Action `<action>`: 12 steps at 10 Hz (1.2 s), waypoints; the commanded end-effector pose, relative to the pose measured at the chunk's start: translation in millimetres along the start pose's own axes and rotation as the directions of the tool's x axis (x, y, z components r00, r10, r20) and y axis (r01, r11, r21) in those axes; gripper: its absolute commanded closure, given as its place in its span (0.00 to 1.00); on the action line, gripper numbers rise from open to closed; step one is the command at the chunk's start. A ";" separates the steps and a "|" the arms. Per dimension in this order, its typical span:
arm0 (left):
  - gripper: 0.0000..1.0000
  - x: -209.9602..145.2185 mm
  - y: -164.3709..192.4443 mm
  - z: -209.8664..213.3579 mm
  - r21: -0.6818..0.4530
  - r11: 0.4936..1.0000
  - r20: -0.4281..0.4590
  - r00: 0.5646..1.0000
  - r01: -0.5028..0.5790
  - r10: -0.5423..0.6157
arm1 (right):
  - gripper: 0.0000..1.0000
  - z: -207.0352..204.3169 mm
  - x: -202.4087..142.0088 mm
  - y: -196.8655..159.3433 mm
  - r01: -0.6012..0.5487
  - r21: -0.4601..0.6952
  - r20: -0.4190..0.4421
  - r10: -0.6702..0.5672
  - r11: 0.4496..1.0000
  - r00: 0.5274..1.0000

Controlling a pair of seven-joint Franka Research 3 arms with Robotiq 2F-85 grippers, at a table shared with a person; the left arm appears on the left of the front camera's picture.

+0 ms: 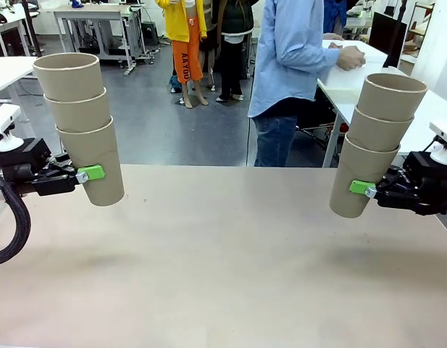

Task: Stack the cups and store them in the basket.
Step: Place the stack of Reusable plastic cups into the Pantry Basket.

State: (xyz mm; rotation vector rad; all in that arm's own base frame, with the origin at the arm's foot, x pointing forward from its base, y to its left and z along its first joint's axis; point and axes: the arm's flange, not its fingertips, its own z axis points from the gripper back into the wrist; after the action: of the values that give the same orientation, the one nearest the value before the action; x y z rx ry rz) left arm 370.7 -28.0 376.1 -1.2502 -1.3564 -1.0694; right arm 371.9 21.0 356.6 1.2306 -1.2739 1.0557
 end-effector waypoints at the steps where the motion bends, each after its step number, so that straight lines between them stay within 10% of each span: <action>1: 0.14 3.2 -0.8 -0.8 -0.006 1.000 0.006 1.000 0.017 -0.017 | 0.15 -0.3 3.3 0.2 -0.010 0.000 0.002 0.010 1.000 1.000; 12: 0.14 3.2 -0.8 -0.8 -0.006 1.000 0.006 1.000 0.017 -0.017 | 0.15 -0.3 3.3 0.2 -0.010 0.000 0.002 0.010 1.000 1.000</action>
State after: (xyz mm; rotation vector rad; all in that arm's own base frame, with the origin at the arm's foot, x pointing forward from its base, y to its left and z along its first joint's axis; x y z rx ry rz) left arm 370.7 -28.0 376.1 -1.2502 -1.3564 -1.0694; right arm 371.9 21.0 356.6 1.2306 -1.2739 1.0557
